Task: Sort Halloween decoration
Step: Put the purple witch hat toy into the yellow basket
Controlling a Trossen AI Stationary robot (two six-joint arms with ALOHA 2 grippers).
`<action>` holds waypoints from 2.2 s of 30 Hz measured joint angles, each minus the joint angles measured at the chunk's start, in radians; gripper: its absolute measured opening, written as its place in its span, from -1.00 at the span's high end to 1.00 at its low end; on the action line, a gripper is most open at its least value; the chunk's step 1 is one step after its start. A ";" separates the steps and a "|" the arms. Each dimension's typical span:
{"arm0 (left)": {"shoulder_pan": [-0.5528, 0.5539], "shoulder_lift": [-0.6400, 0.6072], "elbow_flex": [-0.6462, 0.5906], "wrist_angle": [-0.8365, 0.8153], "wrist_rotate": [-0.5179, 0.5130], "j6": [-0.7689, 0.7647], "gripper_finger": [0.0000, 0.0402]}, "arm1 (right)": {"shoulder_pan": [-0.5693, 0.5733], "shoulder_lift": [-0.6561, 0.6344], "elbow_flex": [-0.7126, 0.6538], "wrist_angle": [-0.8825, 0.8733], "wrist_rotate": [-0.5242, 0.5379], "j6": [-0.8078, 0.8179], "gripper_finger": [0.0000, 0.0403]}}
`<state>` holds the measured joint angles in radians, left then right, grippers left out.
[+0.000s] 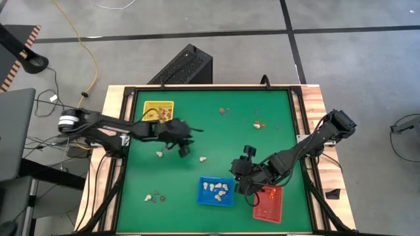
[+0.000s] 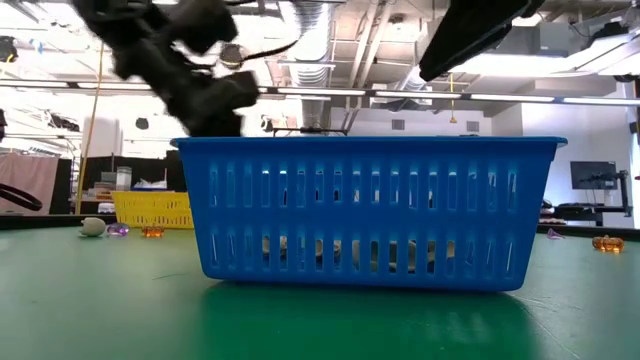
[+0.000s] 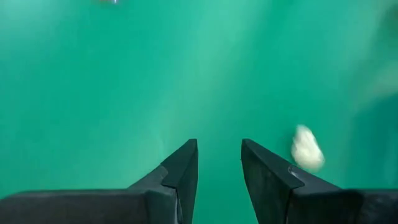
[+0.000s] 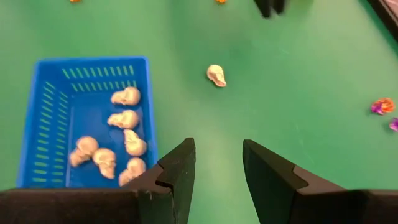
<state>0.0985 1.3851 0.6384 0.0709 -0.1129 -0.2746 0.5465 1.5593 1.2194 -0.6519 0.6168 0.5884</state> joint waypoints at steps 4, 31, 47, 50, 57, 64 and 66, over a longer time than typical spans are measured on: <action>0.059 0.192 0.195 -0.017 -0.005 0.172 0.45 | 0.004 0.000 0.000 -0.050 0.022 -0.015 0.19; 0.305 1.113 1.699 -0.955 0.317 0.777 0.45 | 0.001 -0.701 -0.698 0.062 0.091 0.277 0.19; 0.360 1.120 1.712 -0.993 0.178 0.682 0.45 | -0.097 -0.812 -0.790 0.082 0.089 0.263 0.19; 0.376 1.077 1.711 -1.052 0.178 0.681 0.45 | -0.120 -0.797 -0.790 0.117 0.084 0.234 0.19; 0.446 0.989 1.712 -1.301 0.183 0.596 0.45 | -0.167 -0.718 -0.790 0.278 0.080 0.063 0.19; 0.481 0.844 1.602 -1.446 0.295 0.594 0.55 | -0.352 -0.618 -0.790 0.539 0.012 -0.140 0.19; 0.481 0.766 1.476 -1.431 0.298 0.606 0.59 | -0.423 -0.593 -0.782 0.537 -0.046 -0.151 0.19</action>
<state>0.5797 2.1515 2.1144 -1.3598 0.1853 0.3318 0.1235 0.9662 0.4377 -0.1151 0.5713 0.4376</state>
